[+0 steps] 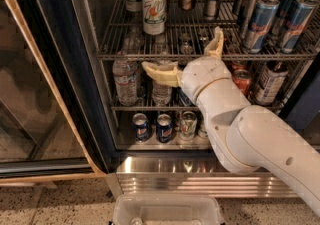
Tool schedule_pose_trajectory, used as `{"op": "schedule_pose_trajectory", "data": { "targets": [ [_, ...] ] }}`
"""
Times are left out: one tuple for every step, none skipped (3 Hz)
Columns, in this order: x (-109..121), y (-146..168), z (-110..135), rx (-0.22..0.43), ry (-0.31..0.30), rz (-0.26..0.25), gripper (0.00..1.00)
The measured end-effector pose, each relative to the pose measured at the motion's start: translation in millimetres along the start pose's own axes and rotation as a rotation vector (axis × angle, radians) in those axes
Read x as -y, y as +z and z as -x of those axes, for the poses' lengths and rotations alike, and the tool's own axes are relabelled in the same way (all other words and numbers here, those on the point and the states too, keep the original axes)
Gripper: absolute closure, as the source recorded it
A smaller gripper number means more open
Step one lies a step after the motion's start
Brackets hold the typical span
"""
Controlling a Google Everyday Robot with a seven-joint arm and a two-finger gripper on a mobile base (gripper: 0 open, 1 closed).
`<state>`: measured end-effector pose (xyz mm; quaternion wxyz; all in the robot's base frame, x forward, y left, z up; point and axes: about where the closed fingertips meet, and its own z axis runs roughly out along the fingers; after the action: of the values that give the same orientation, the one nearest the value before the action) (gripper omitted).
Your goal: Pick redbull can from top shelf of fridge
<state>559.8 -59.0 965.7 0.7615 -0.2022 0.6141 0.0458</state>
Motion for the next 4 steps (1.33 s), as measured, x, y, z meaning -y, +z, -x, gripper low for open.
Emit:
{"op": "schedule_pose_trajectory", "data": {
  "targets": [
    [2,15,8,0.053,0.008,-0.012,0.0],
    [10,31,16,0.081,0.0,-0.025,0.0],
    [26,41,23,0.089,0.001,-0.056,0.0],
    [38,51,23,0.068,0.009,-0.065,0.0]
  ]
}}
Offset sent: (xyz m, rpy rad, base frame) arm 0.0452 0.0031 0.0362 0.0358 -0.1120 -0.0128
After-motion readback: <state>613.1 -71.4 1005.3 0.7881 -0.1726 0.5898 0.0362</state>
